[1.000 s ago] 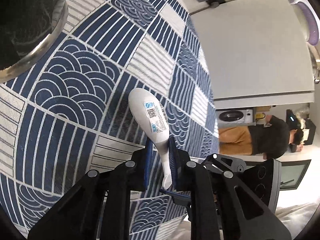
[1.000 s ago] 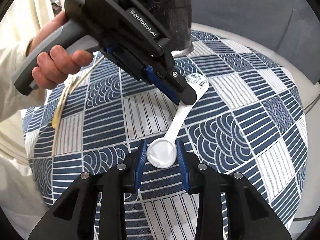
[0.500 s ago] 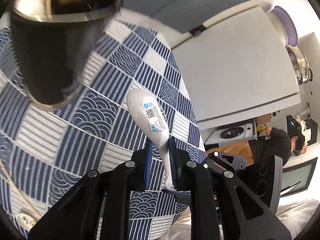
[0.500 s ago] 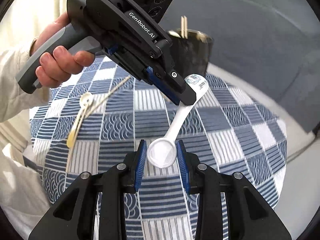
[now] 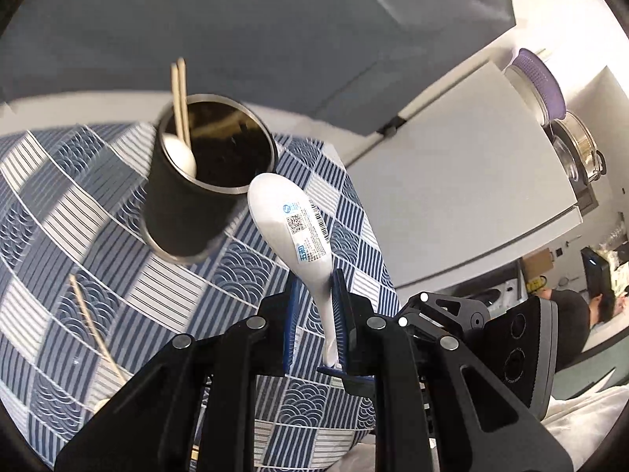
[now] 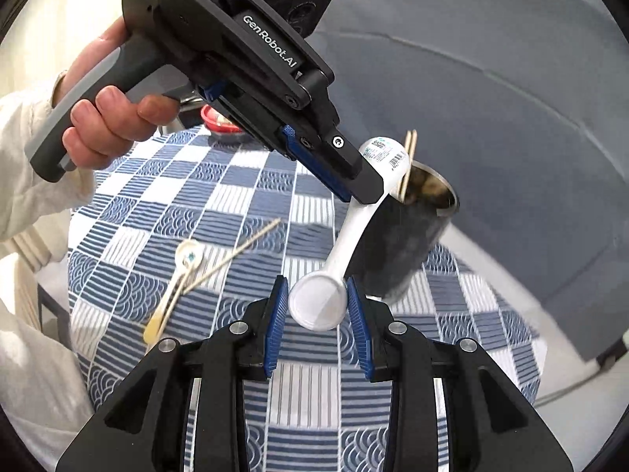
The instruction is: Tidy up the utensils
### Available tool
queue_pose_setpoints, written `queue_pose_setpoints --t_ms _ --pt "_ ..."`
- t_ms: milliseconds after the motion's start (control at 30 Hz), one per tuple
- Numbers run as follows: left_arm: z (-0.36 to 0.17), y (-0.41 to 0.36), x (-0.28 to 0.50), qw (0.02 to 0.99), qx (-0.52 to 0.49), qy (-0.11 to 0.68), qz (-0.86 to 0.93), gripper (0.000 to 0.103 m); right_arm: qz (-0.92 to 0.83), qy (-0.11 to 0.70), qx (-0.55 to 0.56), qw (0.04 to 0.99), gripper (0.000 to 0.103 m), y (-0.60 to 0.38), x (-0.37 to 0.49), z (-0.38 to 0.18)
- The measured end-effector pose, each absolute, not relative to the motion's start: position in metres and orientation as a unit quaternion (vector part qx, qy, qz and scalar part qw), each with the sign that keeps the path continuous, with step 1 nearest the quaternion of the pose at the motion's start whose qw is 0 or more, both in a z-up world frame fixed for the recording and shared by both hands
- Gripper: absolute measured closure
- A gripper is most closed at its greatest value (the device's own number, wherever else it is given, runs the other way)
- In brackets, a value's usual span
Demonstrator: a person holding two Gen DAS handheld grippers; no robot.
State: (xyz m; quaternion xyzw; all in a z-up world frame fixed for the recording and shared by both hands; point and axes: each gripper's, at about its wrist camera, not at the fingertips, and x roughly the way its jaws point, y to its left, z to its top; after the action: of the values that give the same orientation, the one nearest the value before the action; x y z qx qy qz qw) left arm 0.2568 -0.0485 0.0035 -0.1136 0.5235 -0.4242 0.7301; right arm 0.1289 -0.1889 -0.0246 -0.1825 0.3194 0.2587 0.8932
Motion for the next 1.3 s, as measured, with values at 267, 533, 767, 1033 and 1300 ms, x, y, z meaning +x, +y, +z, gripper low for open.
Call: queue_pose_setpoints --t_ms 267,533,767,1033,1300 --pt "0.044 -0.025 0.258 0.768 -0.102 0.484 -0.407 0.086 0.274 0.284 -0.202 0.896 0.074 -0.173 0.148 0.001" --pt "0.067 -0.021 0.273 0.787 -0.080 0.462 -0.402 0.089 0.278 0.270 -0.209 0.898 0.074 -0.172 0.178 0.012" --pt "0.070 -0.022 0.294 0.788 -0.079 0.450 -0.413 0.094 0.270 0.276 -0.205 0.900 0.074 -0.181 0.211 0.014" --pt "0.048 -0.024 0.325 0.774 -0.099 0.465 -0.418 0.094 0.256 0.294 -0.181 0.903 0.097 -0.197 0.249 0.009" --pt "0.020 -0.019 0.338 0.759 -0.112 0.487 -0.416 0.094 0.237 0.306 -0.176 0.905 0.097 -0.209 0.262 0.005"
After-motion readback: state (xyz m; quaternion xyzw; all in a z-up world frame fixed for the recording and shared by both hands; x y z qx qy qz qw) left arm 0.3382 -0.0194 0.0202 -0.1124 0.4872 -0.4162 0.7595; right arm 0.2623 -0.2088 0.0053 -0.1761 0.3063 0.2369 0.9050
